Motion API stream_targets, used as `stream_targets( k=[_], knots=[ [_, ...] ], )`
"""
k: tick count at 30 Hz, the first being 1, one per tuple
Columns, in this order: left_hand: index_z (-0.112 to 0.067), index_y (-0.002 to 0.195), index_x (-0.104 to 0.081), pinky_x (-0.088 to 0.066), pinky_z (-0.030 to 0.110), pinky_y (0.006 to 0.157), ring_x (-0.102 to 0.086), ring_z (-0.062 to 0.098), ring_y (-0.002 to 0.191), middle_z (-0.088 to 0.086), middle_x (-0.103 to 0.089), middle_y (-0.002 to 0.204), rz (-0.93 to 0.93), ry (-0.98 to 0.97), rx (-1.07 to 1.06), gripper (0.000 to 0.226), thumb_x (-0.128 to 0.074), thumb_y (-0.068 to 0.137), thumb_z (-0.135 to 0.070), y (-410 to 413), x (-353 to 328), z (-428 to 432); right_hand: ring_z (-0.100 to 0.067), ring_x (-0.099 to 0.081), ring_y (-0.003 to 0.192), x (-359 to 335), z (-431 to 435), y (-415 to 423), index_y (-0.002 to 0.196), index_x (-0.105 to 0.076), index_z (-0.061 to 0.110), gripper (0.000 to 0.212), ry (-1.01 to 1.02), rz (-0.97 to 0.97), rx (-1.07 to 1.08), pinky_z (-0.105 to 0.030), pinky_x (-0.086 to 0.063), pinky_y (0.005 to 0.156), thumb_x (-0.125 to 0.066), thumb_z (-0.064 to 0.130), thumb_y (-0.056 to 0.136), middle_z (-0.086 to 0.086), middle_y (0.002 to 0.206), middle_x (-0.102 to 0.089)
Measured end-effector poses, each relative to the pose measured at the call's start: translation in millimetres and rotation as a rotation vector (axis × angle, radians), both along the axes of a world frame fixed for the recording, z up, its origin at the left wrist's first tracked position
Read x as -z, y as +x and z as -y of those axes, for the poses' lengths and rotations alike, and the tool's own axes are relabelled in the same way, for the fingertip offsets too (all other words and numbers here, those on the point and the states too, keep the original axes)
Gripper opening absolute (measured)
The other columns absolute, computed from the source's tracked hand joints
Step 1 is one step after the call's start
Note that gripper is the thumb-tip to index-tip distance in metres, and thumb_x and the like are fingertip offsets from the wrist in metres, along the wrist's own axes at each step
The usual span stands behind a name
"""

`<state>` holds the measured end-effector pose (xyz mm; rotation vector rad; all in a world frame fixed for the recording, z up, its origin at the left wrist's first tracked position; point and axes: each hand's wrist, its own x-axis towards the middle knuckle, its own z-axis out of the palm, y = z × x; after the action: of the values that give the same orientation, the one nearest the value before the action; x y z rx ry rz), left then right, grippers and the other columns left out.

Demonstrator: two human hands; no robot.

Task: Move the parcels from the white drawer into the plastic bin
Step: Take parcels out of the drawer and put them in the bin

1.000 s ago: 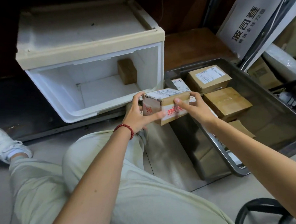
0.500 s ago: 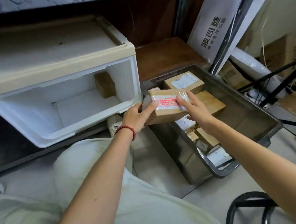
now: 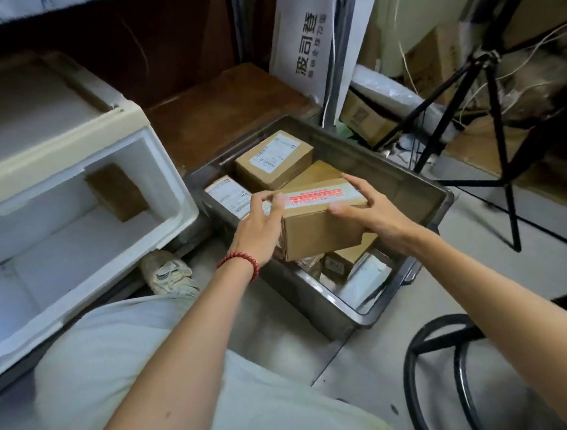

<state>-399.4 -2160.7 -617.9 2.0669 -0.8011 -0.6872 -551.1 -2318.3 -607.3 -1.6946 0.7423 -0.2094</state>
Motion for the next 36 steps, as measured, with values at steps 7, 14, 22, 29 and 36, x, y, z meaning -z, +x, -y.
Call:
stream_targets(
  k=[7,14,22,29,36],
  knots=[
    [-0.042,0.137,-0.024,-0.045,0.033,0.086,-0.054,0.02,0.115,-0.002,-0.054,0.129,0.129,0.141,0.361,0.095,-0.073,0.06,-0.068,-13.2,4.1,33.5,-0.012,-0.057,0.112,13.7,19.6,-21.3,0.141,-0.043,0.024,0.06,-0.131,-0.129,0.06,-0.034,-0.048,0.099,-0.058,0.05,0.089,0.005,0.123,-0.059],
    [-0.036,0.112,-0.045,-0.045,0.03,0.086,-0.054,0.015,0.107,-0.003,-0.054,0.118,0.018,0.133,0.432,0.05,-0.07,0.074,-0.058,-23.1,29.6,61.0,-0.013,-0.061,0.09,8.8,33.5,-23.4,0.084,-0.066,0.033,0.05,-0.332,-0.503,-0.093,-0.026,-0.042,0.081,-0.032,0.071,0.088,0.01,0.089,-0.065],
    [-0.033,0.121,-0.042,-0.052,0.043,0.089,-0.061,0.021,0.099,0.0,-0.058,0.116,-0.089,0.188,0.419,0.041,-0.049,0.089,-0.057,-12.0,41.9,78.9,-0.018,-0.064,0.093,19.2,42.0,-20.2,0.121,-0.063,0.027,0.078,-0.376,-0.655,-0.167,-0.038,-0.051,0.092,-0.028,0.082,0.078,0.002,0.102,-0.068],
    [-0.031,0.122,-0.041,-0.049,0.045,0.091,-0.061,0.024,0.1,0.003,-0.062,0.116,0.039,0.336,0.47,0.051,-0.037,0.088,-0.068,-10.2,45.2,83.6,-0.016,-0.064,0.086,31.1,41.8,-15.6,0.095,-0.069,0.024,0.075,-0.381,-0.705,-0.22,-0.035,-0.053,0.085,-0.026,0.083,0.077,0.001,0.095,-0.07],
    [-0.022,0.124,-0.052,-0.044,0.029,0.088,-0.054,0.013,0.102,0.0,-0.058,0.124,0.045,0.355,0.586,0.037,-0.051,0.094,-0.043,-18.9,50.7,80.0,-0.009,-0.064,0.081,53.4,21.5,-13.1,0.109,-0.064,0.034,0.051,-0.436,-0.72,-0.338,-0.034,-0.055,0.08,-0.033,0.069,0.091,0.009,0.097,-0.072]
  ],
)
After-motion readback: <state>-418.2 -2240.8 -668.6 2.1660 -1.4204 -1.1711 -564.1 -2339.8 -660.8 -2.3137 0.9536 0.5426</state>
